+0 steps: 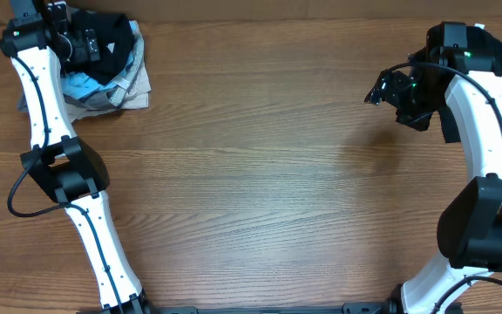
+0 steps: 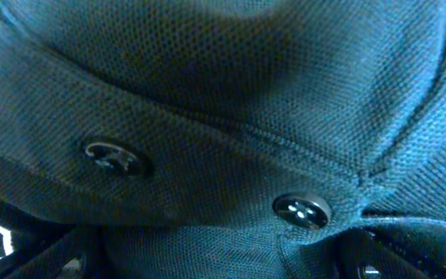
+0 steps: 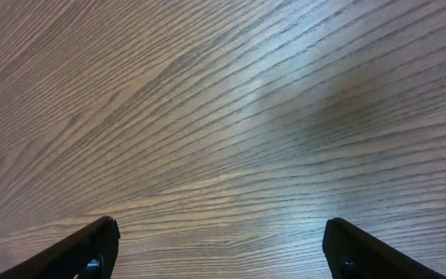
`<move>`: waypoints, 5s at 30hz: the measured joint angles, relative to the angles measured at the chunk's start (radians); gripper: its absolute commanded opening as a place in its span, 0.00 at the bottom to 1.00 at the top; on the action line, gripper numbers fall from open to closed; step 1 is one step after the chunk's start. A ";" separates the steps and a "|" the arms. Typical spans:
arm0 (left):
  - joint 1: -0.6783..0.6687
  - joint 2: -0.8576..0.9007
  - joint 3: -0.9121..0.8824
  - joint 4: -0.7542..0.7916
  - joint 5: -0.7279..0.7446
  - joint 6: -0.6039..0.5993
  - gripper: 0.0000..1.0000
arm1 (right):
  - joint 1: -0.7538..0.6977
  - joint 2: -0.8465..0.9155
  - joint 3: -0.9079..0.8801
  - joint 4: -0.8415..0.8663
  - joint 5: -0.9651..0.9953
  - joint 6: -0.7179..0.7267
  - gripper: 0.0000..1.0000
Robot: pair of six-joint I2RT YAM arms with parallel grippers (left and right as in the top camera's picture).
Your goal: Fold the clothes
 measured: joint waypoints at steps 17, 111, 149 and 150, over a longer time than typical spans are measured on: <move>-0.020 -0.441 0.082 -0.145 -0.009 -0.011 1.00 | 0.000 -0.019 0.807 -0.481 0.089 -0.048 1.00; -0.020 -0.453 0.084 -0.195 -0.021 -0.012 1.00 | -0.034 -1.896 -1.679 1.108 0.131 -0.134 1.00; -0.344 -1.930 -2.082 0.915 -0.027 0.001 1.00 | -0.034 -1.896 -1.679 1.109 0.131 -0.130 1.00; -0.344 -1.975 -2.155 0.971 -0.026 0.005 1.00 | -0.034 -1.896 -1.679 1.109 0.131 -0.130 1.00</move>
